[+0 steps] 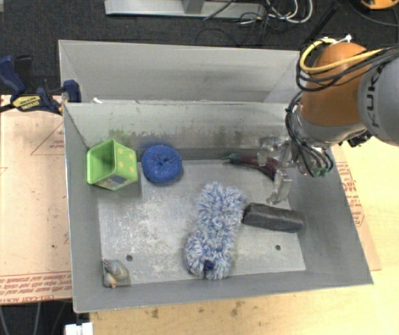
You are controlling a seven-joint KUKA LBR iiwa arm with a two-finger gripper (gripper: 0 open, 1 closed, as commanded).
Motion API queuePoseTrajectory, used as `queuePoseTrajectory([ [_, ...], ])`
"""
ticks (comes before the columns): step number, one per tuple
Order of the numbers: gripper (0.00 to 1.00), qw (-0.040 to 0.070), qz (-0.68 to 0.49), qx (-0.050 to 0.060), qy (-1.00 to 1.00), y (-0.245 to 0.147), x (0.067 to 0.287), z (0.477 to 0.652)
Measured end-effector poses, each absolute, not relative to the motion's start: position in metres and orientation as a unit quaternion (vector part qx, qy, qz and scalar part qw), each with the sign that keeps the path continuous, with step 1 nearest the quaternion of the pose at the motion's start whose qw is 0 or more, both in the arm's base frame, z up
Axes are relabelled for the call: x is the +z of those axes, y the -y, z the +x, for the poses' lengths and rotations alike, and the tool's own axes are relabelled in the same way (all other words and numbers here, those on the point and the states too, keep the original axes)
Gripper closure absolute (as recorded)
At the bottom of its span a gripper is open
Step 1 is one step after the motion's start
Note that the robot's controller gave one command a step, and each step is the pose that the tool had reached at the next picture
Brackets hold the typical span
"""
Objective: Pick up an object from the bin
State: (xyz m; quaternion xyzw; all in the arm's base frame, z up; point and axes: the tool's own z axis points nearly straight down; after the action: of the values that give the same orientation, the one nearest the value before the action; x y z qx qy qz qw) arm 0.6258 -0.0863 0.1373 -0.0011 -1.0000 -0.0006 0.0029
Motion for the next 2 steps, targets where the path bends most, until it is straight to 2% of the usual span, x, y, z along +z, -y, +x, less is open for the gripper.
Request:
queuePoseTrajectory([
  [1,0.0,-0.001,0.0,0.0,1.0,0.086,0.142,0.628],
  [2,0.0,-0.003,0.012,0.0,1.0,0.07,0.121,0.584],
])
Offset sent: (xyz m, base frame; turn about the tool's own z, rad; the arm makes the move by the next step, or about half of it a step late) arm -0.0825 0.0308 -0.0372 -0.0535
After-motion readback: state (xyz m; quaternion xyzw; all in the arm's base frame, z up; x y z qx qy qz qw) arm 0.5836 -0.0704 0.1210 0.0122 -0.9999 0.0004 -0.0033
